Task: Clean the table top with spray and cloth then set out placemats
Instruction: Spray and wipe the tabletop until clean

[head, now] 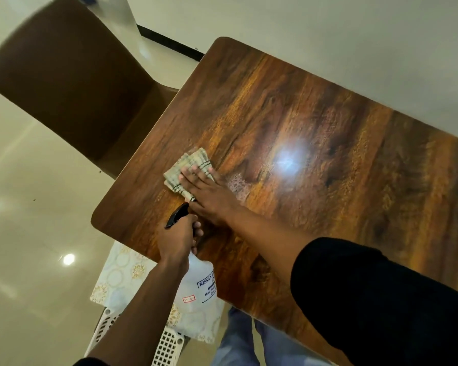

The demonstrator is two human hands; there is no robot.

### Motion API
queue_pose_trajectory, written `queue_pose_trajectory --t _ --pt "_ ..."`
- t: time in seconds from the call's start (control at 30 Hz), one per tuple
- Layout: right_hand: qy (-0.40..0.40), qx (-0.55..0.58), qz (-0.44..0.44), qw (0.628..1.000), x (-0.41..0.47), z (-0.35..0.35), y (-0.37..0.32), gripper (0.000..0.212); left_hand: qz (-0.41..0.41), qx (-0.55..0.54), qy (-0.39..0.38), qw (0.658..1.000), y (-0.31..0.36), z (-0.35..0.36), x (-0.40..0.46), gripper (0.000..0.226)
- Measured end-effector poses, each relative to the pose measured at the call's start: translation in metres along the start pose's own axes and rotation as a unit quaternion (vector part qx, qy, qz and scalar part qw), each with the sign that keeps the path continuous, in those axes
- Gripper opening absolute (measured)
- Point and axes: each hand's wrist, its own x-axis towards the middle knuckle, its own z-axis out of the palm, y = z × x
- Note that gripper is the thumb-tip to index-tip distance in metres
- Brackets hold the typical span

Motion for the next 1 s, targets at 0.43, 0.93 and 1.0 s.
queue_pose_trajectory --t 0.43,0.93,1.0 --pt "0.052 0.148 0.297 0.942 -0.097 -0.014 0.091 0.065 0.009 0.002 -0.009 1.0 -0.012 -0.009 -0.006 0.017" --pt "-0.015 0.059 0.093 0.994 -0.066 0.009 -0.017 0.07 0.013 -0.007 0.041 0.999 -0.043 -0.011 -0.031 0.025" --pt "-0.027 0.015 0.019 0.999 -0.072 0.018 -0.026 0.071 0.017 0.0 0.051 0.999 -0.049 -0.014 -0.034 0.026"
